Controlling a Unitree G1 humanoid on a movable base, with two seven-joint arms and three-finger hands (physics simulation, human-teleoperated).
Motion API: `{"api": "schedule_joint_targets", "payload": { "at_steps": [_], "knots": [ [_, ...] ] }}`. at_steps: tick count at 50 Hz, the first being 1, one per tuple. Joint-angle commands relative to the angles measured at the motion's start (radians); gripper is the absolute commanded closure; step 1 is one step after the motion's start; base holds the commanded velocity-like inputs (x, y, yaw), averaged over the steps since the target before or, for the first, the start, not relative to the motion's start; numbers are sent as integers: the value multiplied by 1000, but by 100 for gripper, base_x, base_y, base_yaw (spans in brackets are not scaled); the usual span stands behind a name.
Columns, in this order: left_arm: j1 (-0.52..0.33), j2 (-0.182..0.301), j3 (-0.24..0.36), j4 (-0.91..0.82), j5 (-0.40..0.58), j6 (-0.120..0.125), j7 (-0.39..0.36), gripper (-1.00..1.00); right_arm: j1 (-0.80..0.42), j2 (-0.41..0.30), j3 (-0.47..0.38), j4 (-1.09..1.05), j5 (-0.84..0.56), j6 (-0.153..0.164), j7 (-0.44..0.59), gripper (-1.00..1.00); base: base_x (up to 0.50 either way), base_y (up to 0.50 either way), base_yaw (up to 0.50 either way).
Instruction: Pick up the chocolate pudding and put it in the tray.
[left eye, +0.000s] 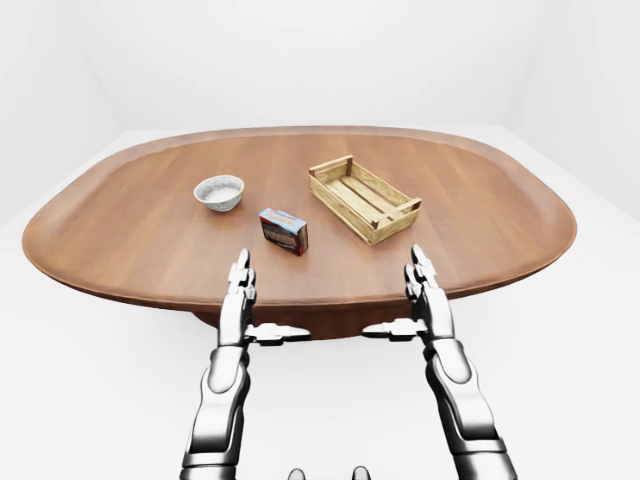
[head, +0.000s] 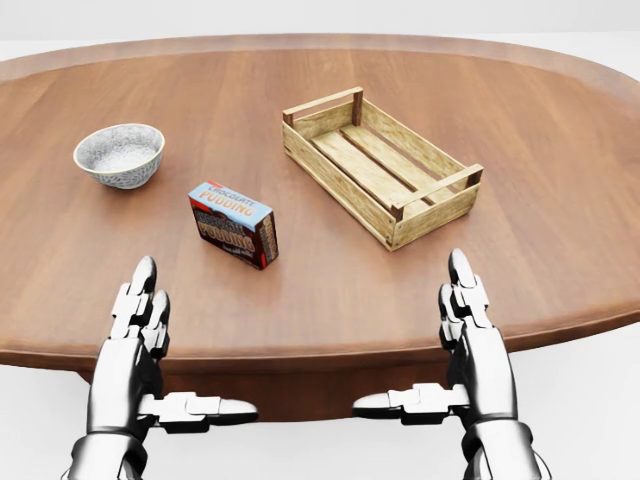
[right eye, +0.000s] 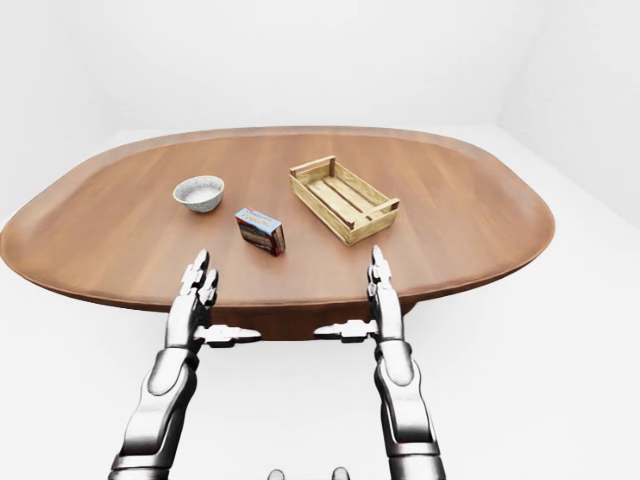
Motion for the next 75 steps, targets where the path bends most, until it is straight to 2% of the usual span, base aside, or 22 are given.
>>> {"api": "schedule_joint_targets", "payload": {
  "at_steps": [1,7,9,12,14,22,28,31,34,36,41,47,48,50,52,56,58,59,60,62,68,75],
  "knots": [
    [-4,12,21,11,-4,-10,-25,-100,-12,-13,-23,27,17,-4,27,-100,0,0,0],
    [-13,13,22,22,-1,-12,-23,-100,-24,-14,-22,51,15,-23,28,-100,0,0,0],
    [-14,13,23,26,-1,-13,-24,-100,-21,-13,-22,39,9,-14,20,-100,0,0,0],
    [-15,13,23,31,-1,-15,-23,-100,-21,-14,-23,46,7,-24,18,-100,0,0,0],
    [-12,13,23,17,-1,0,-23,-100,-19,-14,-24,39,5,-21,16,-100,0,0,0],
    [-16,15,25,20,1,4,-22,-100,-22,-14,-25,36,-2,-18,3,-100,0,0,0],
    [-19,15,25,27,2,3,-22,-100,-12,-15,-21,15,-16,-28,-1,-100,0,0,0],
    [-18,15,24,26,4,6,-21,-100,1,-15,-18,-38,-41,-28,-14,-100,0,0,0],
    [-18,15,24,29,5,7,-22,-100,8,-19,-16,-95,-84,-41,-28,-100,0,0,0],
    [-22,15,26,38,4,5,-22,-100,32,-20,-7,-202,-125,-43,-31,-100,0,0,0],
    [-22,15,25,37,4,11,-21,-100,56,-9,-3,-335,-165,-30,-34,-100,0,0,0],
    [-24,16,26,44,4,9,-21,-100,79,-6,6,-407,-207,-52,-41,-100,0,0,0],
    [-24,16,26,46,4,9,-21,-100,85,-5,6,-369,-207,-86,-48,-100,0,0,0],
    [-23,16,26,42,4,11,-21,-100,82,-5,4,-352,-209,-86,-50,-100,0,0,0],
    [-24,16,26,44,4,11,-21,-100,75,-4,3,-396,-213,-64,-43,-100,0,0,0],
    [-24,16,25,39,4,17,-20,-100,71,-5,1,-405,-219,-57,-43,-100,0,0,0],
    [-26,16,26,46,4,12,-20,-100,71,-4,1,-398,-218,-61,-44,-100,0,8,0],
    [-25,16,26,44,4,13,-20,-100,76,-5,2,-352,-218,-86,-53,-100,0,18,0],
    [-24,16,26,42,4,14,-20,-100,78,-6,1,-339,-219,-86,-56,-100,0,18,0],
    [-24,16,26,40,4,14,-20,-100,75,-3,2,-405,-222,-62,-44,-100,0,18,0],
    [-23,16,26,38,5,16,-20,-100,77,-2,5,-419,-218,-45,-38,-100,0,26,0],
    [-25,15,26,44,5,12,-19,-100,75,-4,2,-402,-213,-57,-39,-100,0,34,0]
  ]
}}
